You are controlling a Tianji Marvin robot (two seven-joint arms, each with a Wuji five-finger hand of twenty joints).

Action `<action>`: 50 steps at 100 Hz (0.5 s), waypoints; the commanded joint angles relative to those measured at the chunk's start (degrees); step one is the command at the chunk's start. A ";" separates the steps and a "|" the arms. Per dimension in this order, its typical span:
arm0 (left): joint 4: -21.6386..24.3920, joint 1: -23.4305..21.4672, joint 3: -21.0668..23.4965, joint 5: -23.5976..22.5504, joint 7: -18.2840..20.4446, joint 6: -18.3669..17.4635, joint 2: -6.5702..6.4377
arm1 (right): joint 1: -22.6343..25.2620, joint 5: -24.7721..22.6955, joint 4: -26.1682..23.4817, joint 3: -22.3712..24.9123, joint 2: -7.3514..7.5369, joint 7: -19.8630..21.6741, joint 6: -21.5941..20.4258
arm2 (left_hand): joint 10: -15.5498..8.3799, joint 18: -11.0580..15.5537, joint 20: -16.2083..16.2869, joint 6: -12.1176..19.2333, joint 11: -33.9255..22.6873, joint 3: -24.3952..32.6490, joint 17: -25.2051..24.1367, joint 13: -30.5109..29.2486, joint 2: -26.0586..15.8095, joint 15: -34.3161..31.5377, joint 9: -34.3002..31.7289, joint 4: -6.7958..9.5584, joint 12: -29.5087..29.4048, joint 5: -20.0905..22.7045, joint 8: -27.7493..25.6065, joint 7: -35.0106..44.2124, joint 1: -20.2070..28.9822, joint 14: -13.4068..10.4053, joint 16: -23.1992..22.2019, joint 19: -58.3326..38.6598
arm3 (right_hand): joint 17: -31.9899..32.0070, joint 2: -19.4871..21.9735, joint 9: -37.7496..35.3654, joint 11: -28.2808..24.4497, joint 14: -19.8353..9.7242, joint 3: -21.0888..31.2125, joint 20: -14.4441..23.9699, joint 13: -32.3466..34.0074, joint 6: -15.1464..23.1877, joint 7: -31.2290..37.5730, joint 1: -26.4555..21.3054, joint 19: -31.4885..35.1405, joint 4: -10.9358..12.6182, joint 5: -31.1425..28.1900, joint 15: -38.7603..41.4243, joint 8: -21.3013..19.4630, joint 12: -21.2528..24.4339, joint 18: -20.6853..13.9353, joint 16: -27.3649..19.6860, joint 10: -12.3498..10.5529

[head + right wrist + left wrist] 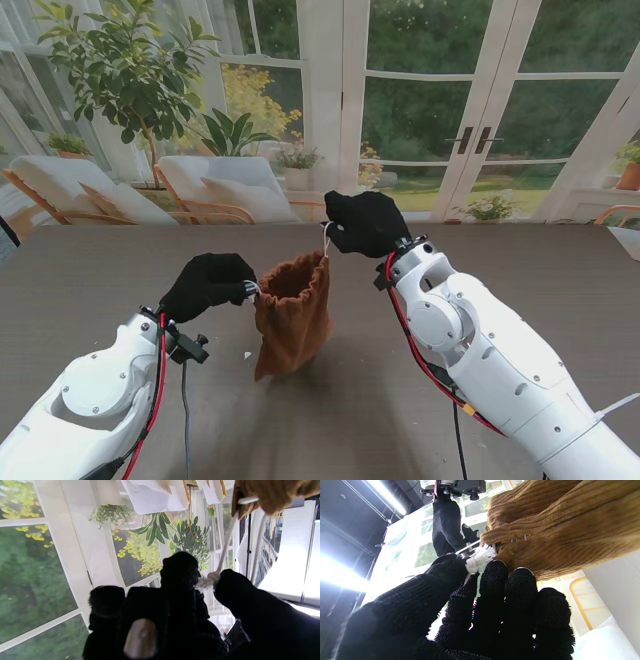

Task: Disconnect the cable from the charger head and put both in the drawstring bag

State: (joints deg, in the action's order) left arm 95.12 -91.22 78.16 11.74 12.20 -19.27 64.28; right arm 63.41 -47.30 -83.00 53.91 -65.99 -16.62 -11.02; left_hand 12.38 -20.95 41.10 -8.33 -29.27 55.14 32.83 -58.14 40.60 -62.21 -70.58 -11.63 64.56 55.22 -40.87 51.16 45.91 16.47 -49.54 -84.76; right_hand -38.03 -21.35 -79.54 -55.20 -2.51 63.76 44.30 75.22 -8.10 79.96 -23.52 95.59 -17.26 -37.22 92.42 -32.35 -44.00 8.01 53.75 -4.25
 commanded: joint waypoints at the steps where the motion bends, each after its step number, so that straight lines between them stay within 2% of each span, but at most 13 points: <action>1: 0.77 -0.50 0.40 0.28 1.23 -0.11 -0.04 | -0.41 -0.59 0.07 -0.02 0.38 1.18 -0.45 | -0.20 3.10 -0.83 3.78 -0.90 2.63 0.92 -2.76 -1.29 -1.04 -1.67 -1.48 1.06 5.72 -2.97 8.01 0.32 -1.60 -0.88 -2.78 | -27.39 0.75 -3.39 0.53 -7.72 -0.21 1.29 0.51 0.62 0.98 -0.40 1.97 -0.92 0.33 2.41 -1.40 -0.83 -1.85 0.59 4.39; 50: 2.30 -1.85 1.48 2.51 2.86 -0.39 -0.30 | -3.17 -7.35 2.73 -1.68 1.75 0.56 -2.65 | -0.34 2.92 -1.07 3.73 -1.25 2.54 1.13 -3.05 -1.63 -1.14 -1.76 -1.61 1.60 5.28 -3.46 8.41 0.31 -1.93 -1.28 -2.90 | -27.32 1.24 -3.34 0.89 -7.85 -0.86 1.28 0.51 0.74 1.20 -0.73 1.85 -0.86 0.96 2.22 -1.50 -1.02 -1.61 0.58 3.56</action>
State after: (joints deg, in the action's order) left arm 96.76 -92.74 79.37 14.05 13.77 -19.42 64.03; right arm 60.83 -54.06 -80.57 52.35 -64.56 -16.85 -12.89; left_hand 12.38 -20.93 41.04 -8.71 -29.48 55.14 32.87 -58.19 40.60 -62.21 -70.58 -11.63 65.29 55.23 -41.45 51.66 45.91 16.40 -49.63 -84.77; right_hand -38.03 -21.27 -79.54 -55.14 -2.58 63.67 44.30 75.22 -7.89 79.96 -23.22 95.59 -17.26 -37.25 92.43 -32.36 -44.01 7.93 53.75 -4.25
